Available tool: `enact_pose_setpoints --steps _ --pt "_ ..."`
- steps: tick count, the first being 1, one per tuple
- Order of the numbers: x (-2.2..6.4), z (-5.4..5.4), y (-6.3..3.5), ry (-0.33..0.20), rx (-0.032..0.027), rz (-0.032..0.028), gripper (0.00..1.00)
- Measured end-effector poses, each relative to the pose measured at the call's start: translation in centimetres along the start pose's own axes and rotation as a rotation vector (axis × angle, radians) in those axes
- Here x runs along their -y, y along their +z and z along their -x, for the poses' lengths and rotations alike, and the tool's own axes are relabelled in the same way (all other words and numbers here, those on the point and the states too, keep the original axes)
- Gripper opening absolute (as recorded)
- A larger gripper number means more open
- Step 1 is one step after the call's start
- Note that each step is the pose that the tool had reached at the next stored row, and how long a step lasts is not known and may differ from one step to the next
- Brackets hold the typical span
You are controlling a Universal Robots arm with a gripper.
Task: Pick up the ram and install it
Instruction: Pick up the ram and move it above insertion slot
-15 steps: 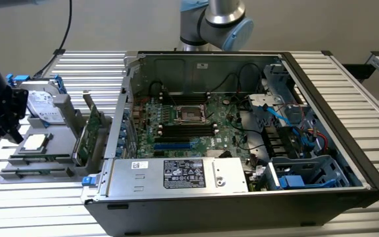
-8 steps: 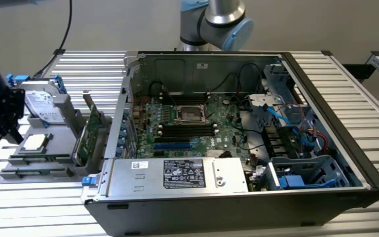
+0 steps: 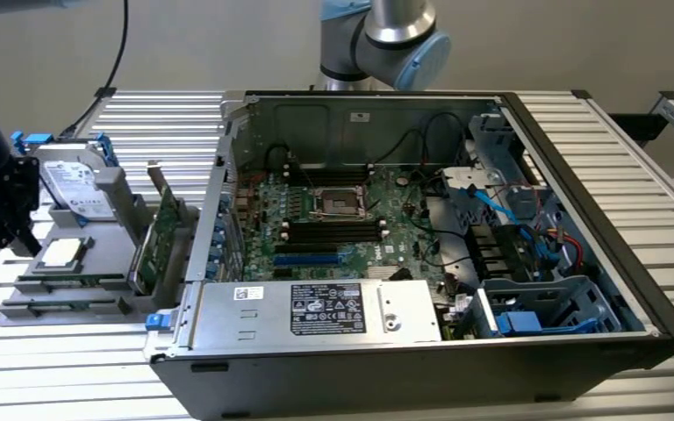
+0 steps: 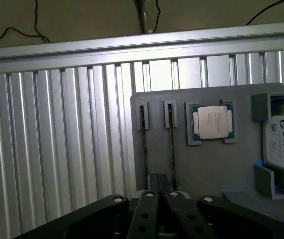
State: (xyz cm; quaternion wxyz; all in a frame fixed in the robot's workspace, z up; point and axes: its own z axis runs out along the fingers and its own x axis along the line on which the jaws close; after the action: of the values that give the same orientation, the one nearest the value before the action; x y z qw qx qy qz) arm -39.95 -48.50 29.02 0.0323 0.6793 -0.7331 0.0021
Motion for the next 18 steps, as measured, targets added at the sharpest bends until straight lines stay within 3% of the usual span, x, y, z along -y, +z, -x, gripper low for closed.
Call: enact_pose_setpoints --steps 3,5,6,7,18 --pt "0.0 0.0 0.0 0.0 0.0 0.0 0.16" --pt "-0.01 0.0 0.02 0.0 -0.0001 0.0 0.3" --pt "0.0 0.0 0.09 0.0 0.0 -0.0001 0.3" --pt "0.01 0.0 0.26 0.0 0.0001 -0.0002 0.36" --pt "-0.25 -0.1 2.26 -0.022 -0.001 -0.0011 0.36"
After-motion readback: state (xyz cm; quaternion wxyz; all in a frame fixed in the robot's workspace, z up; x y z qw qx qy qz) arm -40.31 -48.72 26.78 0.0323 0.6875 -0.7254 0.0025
